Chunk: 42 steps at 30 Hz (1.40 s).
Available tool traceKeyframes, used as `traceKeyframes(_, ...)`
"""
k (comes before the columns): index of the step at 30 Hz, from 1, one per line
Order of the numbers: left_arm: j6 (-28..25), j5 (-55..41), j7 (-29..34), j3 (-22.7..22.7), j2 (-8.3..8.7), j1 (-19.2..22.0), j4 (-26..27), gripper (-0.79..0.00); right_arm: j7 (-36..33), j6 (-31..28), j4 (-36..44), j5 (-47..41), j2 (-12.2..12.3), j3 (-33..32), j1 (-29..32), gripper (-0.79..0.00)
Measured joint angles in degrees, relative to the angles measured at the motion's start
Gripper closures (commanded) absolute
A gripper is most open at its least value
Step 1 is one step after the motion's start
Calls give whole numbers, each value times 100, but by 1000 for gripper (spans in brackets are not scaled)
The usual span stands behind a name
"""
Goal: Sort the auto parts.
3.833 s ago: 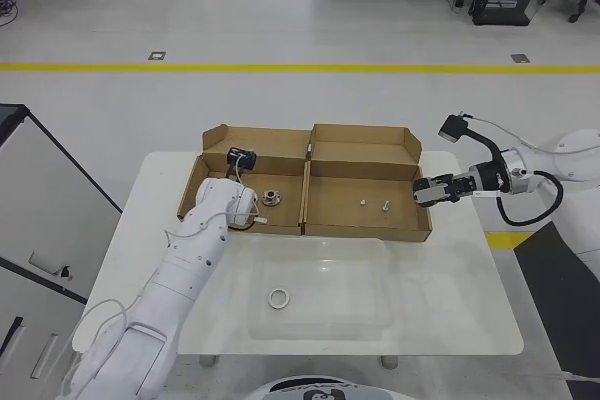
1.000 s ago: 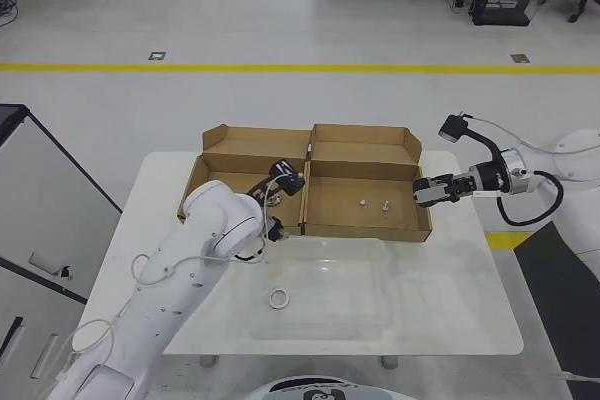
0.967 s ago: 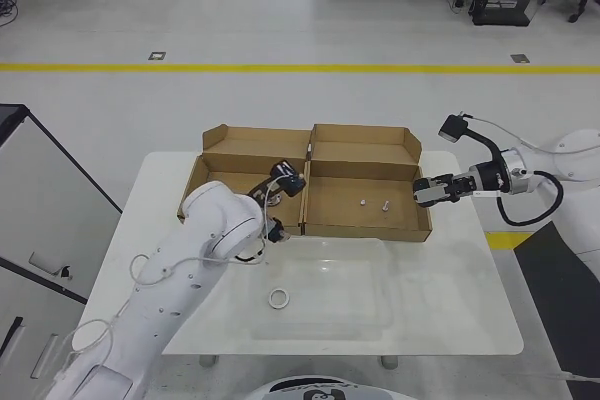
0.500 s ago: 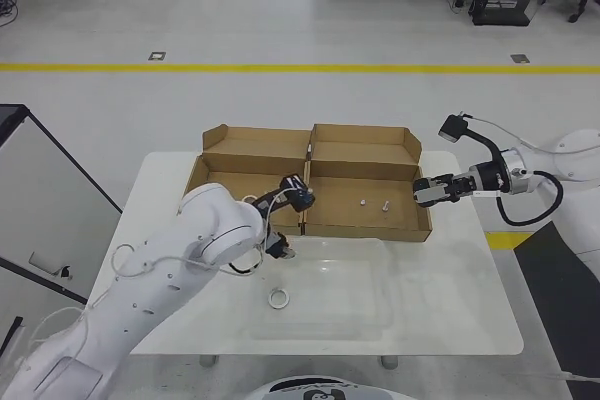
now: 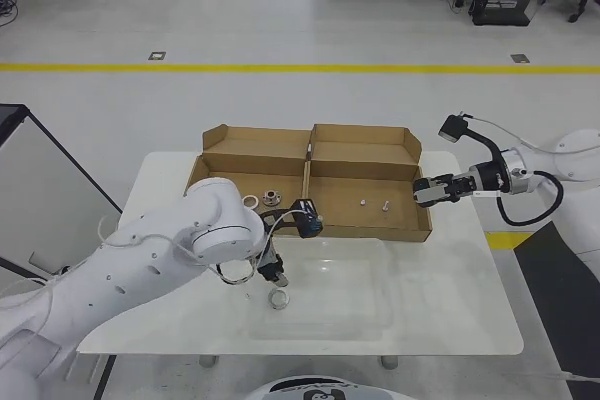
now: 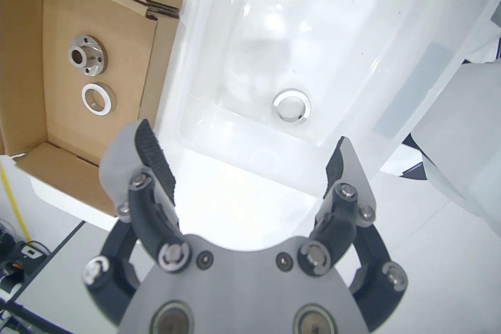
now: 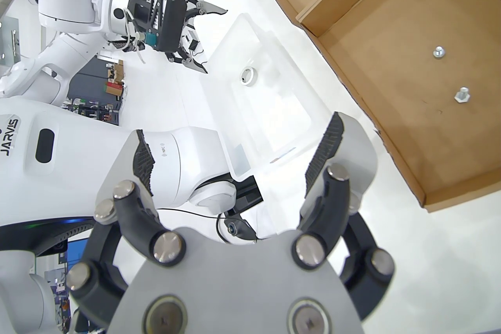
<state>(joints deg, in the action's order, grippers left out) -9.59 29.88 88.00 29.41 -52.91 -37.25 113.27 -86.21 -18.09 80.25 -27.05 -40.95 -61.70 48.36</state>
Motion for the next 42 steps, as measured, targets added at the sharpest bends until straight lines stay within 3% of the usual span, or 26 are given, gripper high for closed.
traceKeyframes(8,231,-462,0,-541,178,432,116,-785,0,0,0,0,0,0,0,-785)
traceKeyframes(21,54,-441,-210,-568,173,335,216,-785,0,0,0,0,0,0,0,-785)
traceKeyframes(31,-884,-434,-333,-974,-96,368,-6,-785,0,0,0,0,0,0,0,-785)
traceKeyframes(37,-1037,-473,-429,-1173,-332,481,-431,-785,0,0,0,0,0,0,0,-785)
traceKeyframes(42,-1035,-456,-437,-1188,-349,490,-465,-785,0,0,0,0,0,0,0,-785)
